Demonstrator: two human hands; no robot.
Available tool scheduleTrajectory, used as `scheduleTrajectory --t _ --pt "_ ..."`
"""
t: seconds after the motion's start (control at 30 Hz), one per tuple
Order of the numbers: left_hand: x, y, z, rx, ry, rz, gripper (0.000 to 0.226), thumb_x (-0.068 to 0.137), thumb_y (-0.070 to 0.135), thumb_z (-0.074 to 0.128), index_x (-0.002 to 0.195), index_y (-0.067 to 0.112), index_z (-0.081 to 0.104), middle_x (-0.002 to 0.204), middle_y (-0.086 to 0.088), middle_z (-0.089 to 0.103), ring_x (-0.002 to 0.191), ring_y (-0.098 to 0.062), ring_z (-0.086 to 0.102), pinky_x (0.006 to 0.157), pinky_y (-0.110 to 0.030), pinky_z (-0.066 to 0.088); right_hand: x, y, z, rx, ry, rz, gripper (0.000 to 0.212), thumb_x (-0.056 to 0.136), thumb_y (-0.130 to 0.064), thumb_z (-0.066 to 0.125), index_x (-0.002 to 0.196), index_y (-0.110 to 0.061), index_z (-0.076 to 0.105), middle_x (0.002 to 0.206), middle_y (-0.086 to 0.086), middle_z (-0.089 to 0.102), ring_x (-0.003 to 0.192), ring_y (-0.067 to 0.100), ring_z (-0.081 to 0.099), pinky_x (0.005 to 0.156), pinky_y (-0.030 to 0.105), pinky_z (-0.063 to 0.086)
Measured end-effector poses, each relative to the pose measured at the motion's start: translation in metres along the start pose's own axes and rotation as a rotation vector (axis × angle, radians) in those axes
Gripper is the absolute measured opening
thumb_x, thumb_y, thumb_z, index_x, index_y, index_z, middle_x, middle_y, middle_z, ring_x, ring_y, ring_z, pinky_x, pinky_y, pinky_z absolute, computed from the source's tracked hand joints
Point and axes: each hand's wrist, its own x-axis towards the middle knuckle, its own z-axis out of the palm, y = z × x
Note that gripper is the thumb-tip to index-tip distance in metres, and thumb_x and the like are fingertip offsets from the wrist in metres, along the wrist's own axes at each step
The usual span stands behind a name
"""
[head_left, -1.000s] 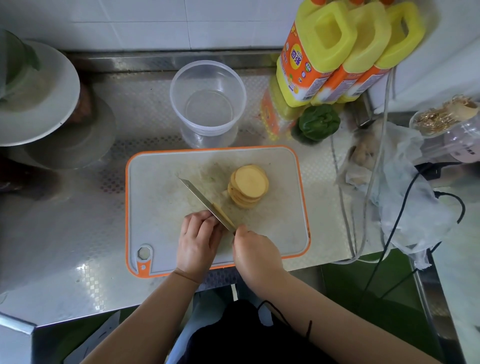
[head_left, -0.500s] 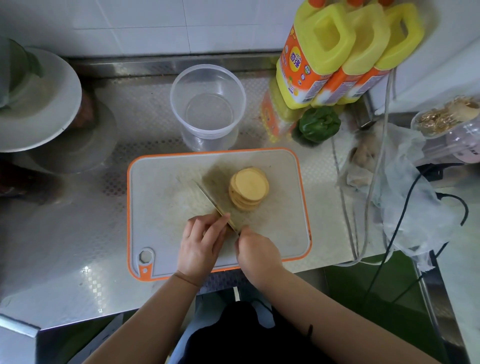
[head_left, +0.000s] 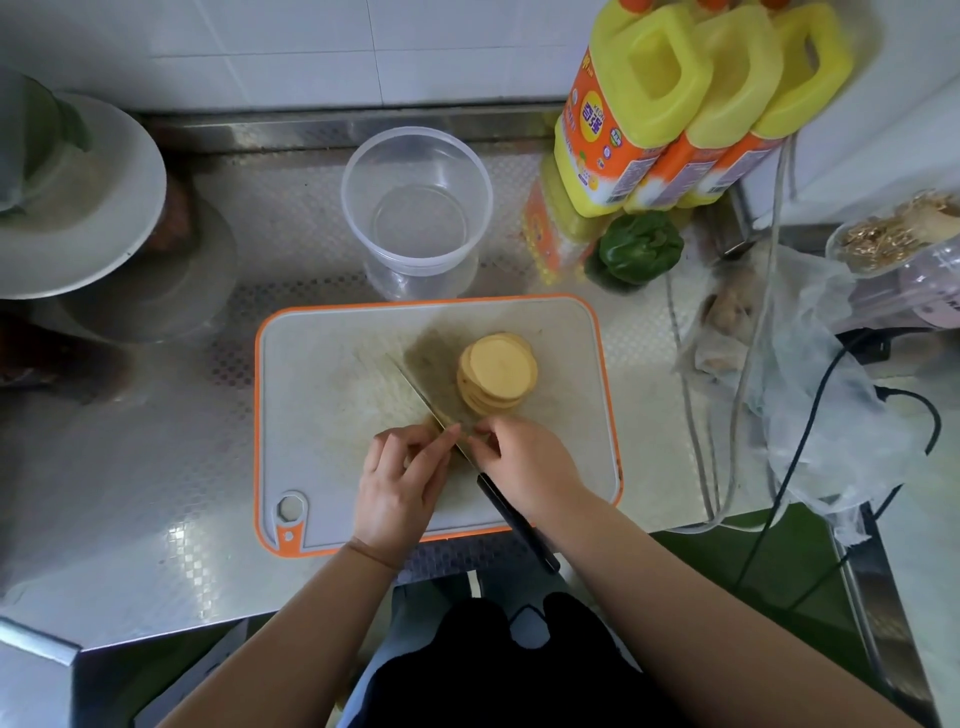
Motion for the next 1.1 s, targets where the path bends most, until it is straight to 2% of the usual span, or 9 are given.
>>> scheduleTrajectory --t 0.17,0.3,0.47,0.57,0.7,0.77,0.83,0.9,1.1 --pt "0.0 0.002 -0.001 0.003 0.008 -0.01 0.025 0.102 0.017 0.053 0.126 0.019 0.059 0.102 -0.001 0.048 0.086 -0.023 0.048 0.08 -0.028 0.044 -0.006 0.005 0.007 -0.1 0.176 -0.042 0.025 0.097 -0.033 0.049 0.101 -0.012 0.062 0.084 0.003 0.065 0.075 0.023 0.062 0.065 0.037 0.049" --pt "0.0 0.003 -0.002 -0.007 0.008 -0.021 0.024 0.102 0.017 0.052 0.126 0.019 0.059 0.103 -0.001 0.048 0.087 -0.022 0.048 0.08 -0.028 0.044 0.0 -0.002 -0.026 0.178 0.298 0.037 0.022 0.099 -0.03 0.044 0.108 -0.015 0.057 0.085 -0.005 0.059 0.076 0.016 0.059 0.067 0.033 0.049" --pt "0.0 0.005 -0.002 -0.004 0.011 -0.026 0.028 0.099 0.013 0.055 0.126 0.019 0.059 0.102 -0.001 0.049 0.086 -0.023 0.048 0.079 -0.029 0.045 0.033 0.006 -0.049 0.207 0.164 0.264 0.024 0.099 -0.034 0.038 0.101 -0.014 0.052 0.093 0.005 0.059 0.083 0.031 0.064 0.075 0.049 0.054" --pt "0.0 0.005 -0.002 0.001 0.008 -0.022 0.029 0.098 0.012 0.056 0.126 0.019 0.059 0.102 0.0 0.048 0.086 -0.023 0.048 0.079 -0.029 0.045 0.036 0.01 -0.054 0.129 0.155 0.301 0.028 0.099 -0.038 0.04 0.094 -0.014 0.054 0.09 0.005 0.063 0.08 0.026 0.062 0.07 0.038 0.051" --pt "0.001 0.004 -0.003 0.005 0.007 -0.011 0.028 0.098 0.013 0.055 0.126 0.018 0.059 0.102 -0.001 0.048 0.087 -0.023 0.048 0.079 -0.029 0.044 0.006 0.004 -0.052 -0.103 0.235 0.192 0.039 0.1 -0.048 0.033 0.085 -0.016 0.048 0.071 -0.004 0.051 0.062 0.016 0.046 0.05 0.028 0.028" --pt "0.001 0.003 -0.003 0.005 0.012 -0.006 0.027 0.098 0.013 0.056 0.125 0.018 0.059 0.102 -0.001 0.048 0.086 -0.024 0.048 0.08 -0.029 0.044 -0.015 0.0 -0.037 -0.103 0.03 0.128 0.045 0.098 -0.054 0.031 0.095 -0.016 0.054 0.079 -0.005 0.056 0.068 0.013 0.054 0.055 0.024 0.038" --pt "0.002 0.003 -0.003 0.002 0.016 -0.009 0.027 0.098 0.013 0.058 0.125 0.018 0.06 0.101 -0.001 0.049 0.085 -0.024 0.049 0.08 -0.028 0.043 -0.033 -0.002 -0.017 -0.101 -0.186 0.084 0.049 0.094 -0.057 0.04 0.119 -0.016 0.053 0.105 0.0 0.06 0.094 0.02 0.061 0.077 0.033 0.048" --pt "0.002 0.003 -0.002 -0.005 0.018 -0.013 0.026 0.097 0.014 0.06 0.123 0.017 0.06 0.1 -0.001 0.052 0.084 -0.024 0.051 0.081 -0.027 0.044 -0.04 -0.003 -0.001 -0.169 -0.233 0.032 0.046 0.094 -0.047 0.048 0.125 -0.014 0.048 0.115 0.005 0.056 0.104 0.025 0.059 0.085 0.036 0.048" --pt "0.001 0.003 -0.006 -0.038 0.008 -0.009 0.012 0.088 0.011 0.072 0.09 0.011 0.061 0.09 -0.009 0.064 0.079 -0.024 0.055 0.081 -0.022 0.042 -0.029 -0.008 0.015 -0.122 -0.074 0.06 0.028 0.095 -0.022 0.045 0.12 -0.01 0.049 0.107 0.01 0.059 0.095 0.03 0.06 0.073 0.033 0.043"
